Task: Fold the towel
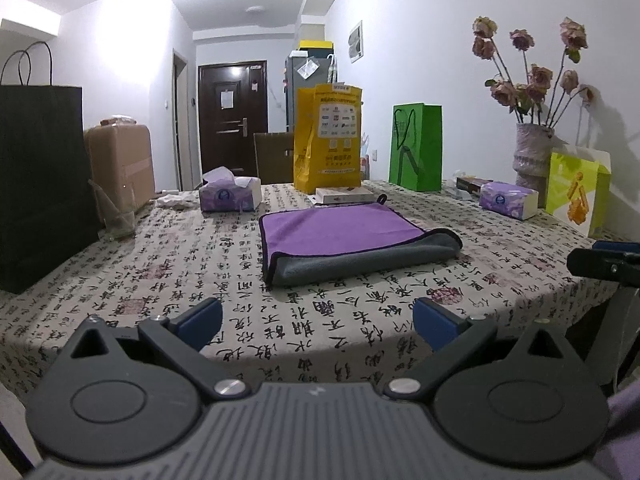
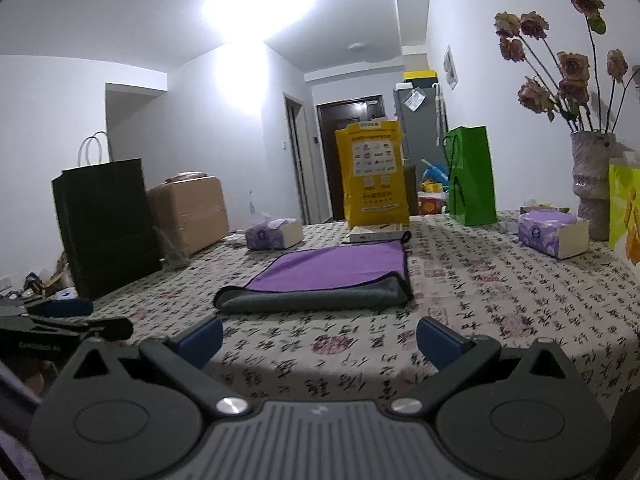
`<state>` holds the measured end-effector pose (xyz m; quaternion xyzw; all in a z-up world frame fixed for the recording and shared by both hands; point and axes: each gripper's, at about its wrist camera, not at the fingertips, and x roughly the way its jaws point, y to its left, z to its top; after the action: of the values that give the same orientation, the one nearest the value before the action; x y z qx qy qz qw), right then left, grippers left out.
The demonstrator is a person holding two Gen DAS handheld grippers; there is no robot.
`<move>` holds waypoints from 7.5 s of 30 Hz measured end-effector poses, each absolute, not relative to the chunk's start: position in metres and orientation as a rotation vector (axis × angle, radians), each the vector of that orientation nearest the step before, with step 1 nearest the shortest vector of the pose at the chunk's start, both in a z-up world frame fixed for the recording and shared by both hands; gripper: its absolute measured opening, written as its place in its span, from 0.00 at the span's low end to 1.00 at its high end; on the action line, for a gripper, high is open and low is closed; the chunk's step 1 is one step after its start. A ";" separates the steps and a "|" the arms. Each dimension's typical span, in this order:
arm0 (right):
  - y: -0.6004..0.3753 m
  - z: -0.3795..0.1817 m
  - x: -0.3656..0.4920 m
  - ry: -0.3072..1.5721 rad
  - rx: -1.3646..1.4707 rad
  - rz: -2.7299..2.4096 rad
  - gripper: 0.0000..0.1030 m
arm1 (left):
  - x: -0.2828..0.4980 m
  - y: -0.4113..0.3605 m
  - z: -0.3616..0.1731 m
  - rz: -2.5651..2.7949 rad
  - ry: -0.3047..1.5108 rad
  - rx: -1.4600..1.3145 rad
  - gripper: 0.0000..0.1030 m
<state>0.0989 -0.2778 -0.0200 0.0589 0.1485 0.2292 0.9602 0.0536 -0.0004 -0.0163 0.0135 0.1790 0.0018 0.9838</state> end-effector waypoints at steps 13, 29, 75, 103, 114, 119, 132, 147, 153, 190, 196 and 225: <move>-0.267 -0.036 0.160 0.338 0.083 0.414 1.00 | 0.121 0.025 -0.025 0.076 0.388 -0.027 1.00; -0.264 -0.055 0.254 0.401 0.106 0.449 1.00 | 0.207 0.037 -0.040 0.007 0.467 0.010 0.84; -0.240 -0.036 0.403 0.517 -0.037 0.530 0.06 | 0.316 0.075 -0.016 0.017 0.587 -0.133 0.06; -0.229 0.010 0.474 0.443 -0.084 0.553 0.06 | 0.388 0.086 0.031 0.028 0.541 -0.047 0.06; -0.224 0.006 0.502 0.453 -0.091 0.551 0.05 | 0.416 0.089 0.033 0.027 0.548 -0.030 0.06; -0.223 0.008 0.511 0.447 -0.088 0.552 0.05 | 0.425 0.091 0.034 0.026 0.546 -0.022 0.06; -0.212 -0.001 0.541 0.471 -0.098 0.559 0.05 | 0.456 0.099 0.020 0.034 0.579 -0.013 0.06; -0.200 -0.034 0.581 0.547 -0.114 0.555 0.05 | 0.498 0.106 -0.020 0.033 0.657 -0.009 0.06; -0.198 -0.045 0.592 0.573 -0.113 0.557 0.05 | 0.511 0.107 -0.031 0.035 0.687 -0.003 0.06; -0.192 -0.068 0.630 0.623 -0.086 0.563 0.05 | 0.547 0.118 -0.053 0.025 0.752 -0.038 0.06; -0.191 -0.070 0.635 0.629 -0.085 0.563 0.05 | 0.549 0.119 -0.054 0.022 0.753 -0.043 0.06; -0.196 -0.079 0.643 0.652 -0.053 0.512 0.67 | 0.557 0.134 -0.063 0.115 0.733 -0.064 0.90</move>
<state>0.6426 -0.1958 -0.0792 -0.0258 0.3166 0.2486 0.9150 0.5565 0.1344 -0.0625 -0.0312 0.3582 0.0563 0.9314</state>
